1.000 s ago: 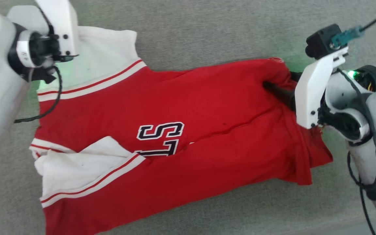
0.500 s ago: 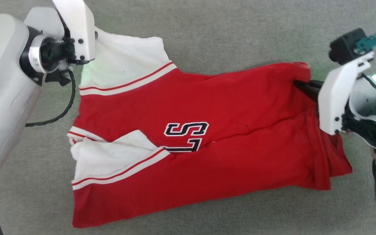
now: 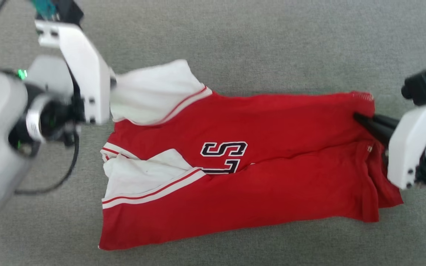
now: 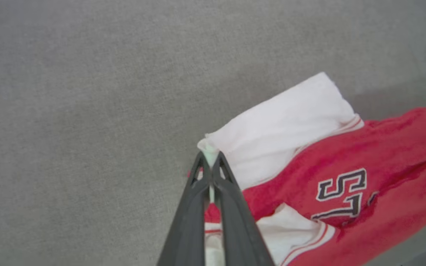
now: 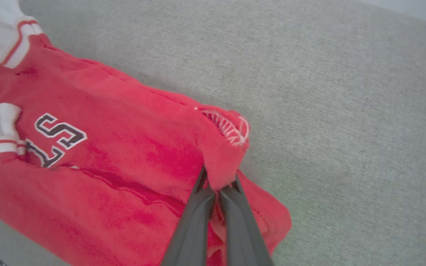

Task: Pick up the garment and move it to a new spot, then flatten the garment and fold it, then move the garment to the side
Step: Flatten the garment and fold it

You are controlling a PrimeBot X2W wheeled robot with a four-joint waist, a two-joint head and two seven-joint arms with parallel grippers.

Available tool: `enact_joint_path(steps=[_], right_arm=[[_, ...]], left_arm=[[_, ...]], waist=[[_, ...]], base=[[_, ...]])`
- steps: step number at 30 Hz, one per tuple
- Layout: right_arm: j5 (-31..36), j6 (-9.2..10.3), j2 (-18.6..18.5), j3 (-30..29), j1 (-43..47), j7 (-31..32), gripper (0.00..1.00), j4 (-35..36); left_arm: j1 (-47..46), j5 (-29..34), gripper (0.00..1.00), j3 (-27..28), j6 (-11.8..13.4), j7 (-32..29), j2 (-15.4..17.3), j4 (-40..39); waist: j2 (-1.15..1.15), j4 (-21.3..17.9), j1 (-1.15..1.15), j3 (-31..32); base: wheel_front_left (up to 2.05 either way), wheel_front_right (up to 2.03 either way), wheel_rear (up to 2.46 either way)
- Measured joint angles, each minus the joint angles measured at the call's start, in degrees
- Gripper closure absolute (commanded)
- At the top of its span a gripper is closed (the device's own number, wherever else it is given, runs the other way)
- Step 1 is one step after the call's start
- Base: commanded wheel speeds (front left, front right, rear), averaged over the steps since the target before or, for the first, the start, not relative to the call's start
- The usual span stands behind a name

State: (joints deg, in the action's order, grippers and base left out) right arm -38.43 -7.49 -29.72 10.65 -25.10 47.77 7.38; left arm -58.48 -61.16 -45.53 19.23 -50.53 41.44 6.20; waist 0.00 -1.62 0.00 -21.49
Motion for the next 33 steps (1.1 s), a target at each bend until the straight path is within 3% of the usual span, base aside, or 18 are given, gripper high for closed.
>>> enact_joint_path(steps=[5, 13, 19, 20, 21, 22, 24, 25, 26, 33], right_arm=[[-1.58, 0.00, -1.22, -1.82, 5.70, 0.92, 1.00, 5.16], [-3.34, 0.00, 1.26, -6.35, 15.81, 3.44, 1.00, 8.34], [-2.34, 0.00, 4.08, -6.99, 18.60, 3.35, 1.00, 5.36], [-2.20, 0.00, 4.59, -6.99, 18.59, 3.05, 0.91, 4.60], [-1.88, 0.00, 5.02, -6.84, 18.57, 2.78, 0.63, 3.70], [-1.41, 0.00, 5.17, -6.56, 18.57, 2.63, 0.00, 3.04], [-1.35, 0.00, 6.11, -6.66, 18.35, 2.54, 0.00, 1.82], [-1.35, 0.00, 6.36, -6.48, 18.28, 2.45, 0.00, 1.67], [-1.42, 0.00, 6.47, -6.36, 18.22, 2.45, 0.00, 1.69], [-2.80, 0.00, 6.17, -9.95, 17.89, 3.22, 0.00, 3.56]], left_arm=[[6.59, 0.04, 1.00, -0.54, 5.70, -0.90, 5.00, -12.10], [19.73, -1.86, 1.00, -0.82, 15.40, 0.11, 11.37, -26.44], [26.98, -4.04, 1.00, -2.43, 16.70, 1.80, 10.39, -26.72], [27.44, -4.04, 1.00, -2.59, 16.48, 2.29, 9.88, -25.76], [27.70, -4.20, 1.00, -2.47, 15.99, 3.02, 9.21, -24.55], [27.91, -4.52, 0.98, -2.34, 15.50, 3.77, 8.55, -23.51], [28.18, -4.55, 0.53, -2.26, 14.12, 5.46, 7.40, -21.53], [28.23, -4.55, 0.21, -2.13, 13.43, 6.26, 7.14, -20.85], [28.26, -4.54, 0.00, -1.83, 12.67, 7.34, 6.89, -20.13], [29.43, -3.89, 0.00, 1.74, 8.58, 16.11, 5.64, -18.70]], waist=[[0.00, 0.48, 0.00, 1.14], [0.00, 0.49, 0.00, 2.17], [0.00, 1.11, 0.00, 2.17], [0.00, 1.21, 0.00, 2.21], [0.00, 1.31, 0.00, 2.27], [0.00, 1.41, 0.00, 2.33], [0.00, 1.55, 0.00, 2.50], [0.00, 1.54, 0.00, 2.57], [0.00, 1.53, 0.00, 2.64], [0.00, 1.45, 0.00, 2.78]], base=[[0.00, 0.00, 0.00], [0.00, 0.00, 0.00], [0.00, 0.00, 0.00], [0.00, 0.00, 0.00], [0.00, 0.00, 0.00], [0.00, 0.00, 0.00], [0.00, 0.00, 0.00], [0.00, 0.00, 0.00], [0.00, 0.00, 0.00], [0.00, 0.00, 0.00]])
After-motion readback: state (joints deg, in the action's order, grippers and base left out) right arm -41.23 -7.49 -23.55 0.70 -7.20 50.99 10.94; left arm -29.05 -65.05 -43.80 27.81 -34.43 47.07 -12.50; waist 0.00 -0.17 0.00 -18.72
